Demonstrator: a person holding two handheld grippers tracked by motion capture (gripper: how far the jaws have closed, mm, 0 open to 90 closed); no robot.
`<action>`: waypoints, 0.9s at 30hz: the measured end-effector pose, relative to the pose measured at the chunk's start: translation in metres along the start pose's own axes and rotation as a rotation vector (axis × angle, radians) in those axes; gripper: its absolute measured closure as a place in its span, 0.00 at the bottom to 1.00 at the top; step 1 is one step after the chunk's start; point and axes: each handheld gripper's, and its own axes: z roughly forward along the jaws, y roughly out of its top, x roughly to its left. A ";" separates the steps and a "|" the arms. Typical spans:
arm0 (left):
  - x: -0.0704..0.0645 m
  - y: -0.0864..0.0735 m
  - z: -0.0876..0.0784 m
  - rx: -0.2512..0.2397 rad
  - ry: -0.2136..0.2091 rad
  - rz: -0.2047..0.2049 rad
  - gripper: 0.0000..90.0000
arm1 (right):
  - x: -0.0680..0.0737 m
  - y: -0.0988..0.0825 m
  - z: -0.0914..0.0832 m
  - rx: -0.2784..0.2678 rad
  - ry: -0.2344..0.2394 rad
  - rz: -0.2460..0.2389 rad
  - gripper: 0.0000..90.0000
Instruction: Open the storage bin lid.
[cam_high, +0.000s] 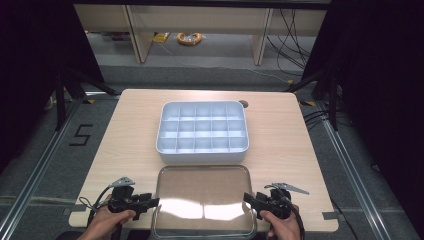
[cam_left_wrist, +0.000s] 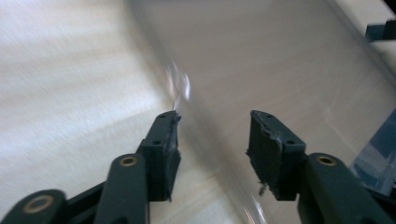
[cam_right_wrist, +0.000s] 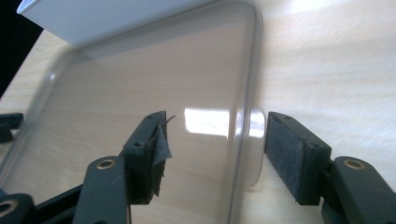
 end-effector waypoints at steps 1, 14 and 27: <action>-0.001 0.000 0.000 -0.015 -0.013 0.012 0.59 | -0.005 0.001 -0.001 -0.017 0.010 -0.048 0.45; -0.004 0.000 0.000 -0.009 -0.032 0.023 0.52 | -0.009 0.008 -0.007 -0.069 -0.015 -0.073 0.42; -0.007 0.004 -0.001 -0.048 -0.049 0.058 0.37 | -0.003 0.013 -0.011 -0.133 -0.015 -0.175 0.37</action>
